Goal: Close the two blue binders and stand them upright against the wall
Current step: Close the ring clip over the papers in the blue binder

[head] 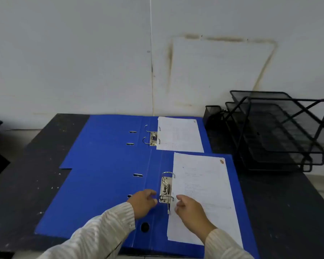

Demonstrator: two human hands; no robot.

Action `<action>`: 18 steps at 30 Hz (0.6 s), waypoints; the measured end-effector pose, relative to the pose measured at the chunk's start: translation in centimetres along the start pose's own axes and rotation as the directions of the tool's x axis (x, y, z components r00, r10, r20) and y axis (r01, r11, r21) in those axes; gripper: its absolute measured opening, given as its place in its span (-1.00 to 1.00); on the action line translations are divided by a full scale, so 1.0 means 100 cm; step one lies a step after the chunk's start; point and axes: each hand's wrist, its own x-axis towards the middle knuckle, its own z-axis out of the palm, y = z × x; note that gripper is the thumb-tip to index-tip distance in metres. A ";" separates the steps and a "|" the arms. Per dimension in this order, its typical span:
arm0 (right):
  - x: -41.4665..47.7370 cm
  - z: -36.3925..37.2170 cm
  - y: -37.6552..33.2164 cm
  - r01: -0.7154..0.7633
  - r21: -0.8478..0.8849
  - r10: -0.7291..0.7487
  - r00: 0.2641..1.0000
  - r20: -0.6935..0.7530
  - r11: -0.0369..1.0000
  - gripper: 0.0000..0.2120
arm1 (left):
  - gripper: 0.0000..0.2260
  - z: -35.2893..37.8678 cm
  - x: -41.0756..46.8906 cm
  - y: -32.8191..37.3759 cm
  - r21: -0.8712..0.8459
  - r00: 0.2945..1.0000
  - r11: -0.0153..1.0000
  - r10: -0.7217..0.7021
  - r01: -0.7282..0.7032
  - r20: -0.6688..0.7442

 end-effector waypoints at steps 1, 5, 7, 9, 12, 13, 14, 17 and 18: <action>0.004 0.002 0.000 0.005 0.024 -0.005 0.999 -0.033 1.000 -0.63 | -0.62 0.001 0.004 0.000 -0.022 1.000 1.000 -0.003 0.003 -0.007; 0.019 0.010 0.001 0.037 0.102 -0.025 0.993 -0.115 0.994 -0.79 | -0.71 0.005 0.018 0.001 -0.130 0.998 0.991 0.039 -0.033 0.047; 0.023 0.010 0.001 0.058 0.067 -0.049 0.990 -0.133 0.996 -0.84 | -0.75 0.007 0.023 0.002 -0.140 0.995 0.989 0.058 -0.047 0.076; 0.025 0.011 0.002 0.077 0.023 -0.073 0.989 -0.129 0.997 -0.84 | -0.74 0.007 0.029 0.001 -0.122 0.994 0.991 0.064 -0.053 0.088; 0.028 0.013 0.005 0.092 -0.047 -0.096 0.990 -0.100 0.995 -0.82 | -0.72 0.002 0.036 0.003 -0.050 0.985 0.996 0.076 -0.069 0.156; 0.029 0.014 0.007 0.089 -0.051 -0.094 0.991 -0.094 0.995 -0.81 | -0.72 0.000 0.038 0.004 -0.025 0.980 0.997 0.078 -0.074 0.182; 0.030 0.015 0.007 0.079 -0.055 -0.083 0.993 -0.081 0.995 -0.81 | -0.72 -0.001 0.041 0.005 0.013 0.976 0.997 0.074 -0.079 0.203; 0.037 0.017 0.008 0.062 -0.090 -0.069 0.995 -0.070 0.994 -0.80 | -0.69 0.000 0.049 0.005 0.142 0.974 0.981 0.103 -0.134 0.203; 0.037 0.017 0.008 0.066 -0.101 -0.073 0.995 -0.067 0.993 -0.81 | -0.69 0.000 0.050 0.006 0.170 0.973 0.975 0.110 -0.145 0.203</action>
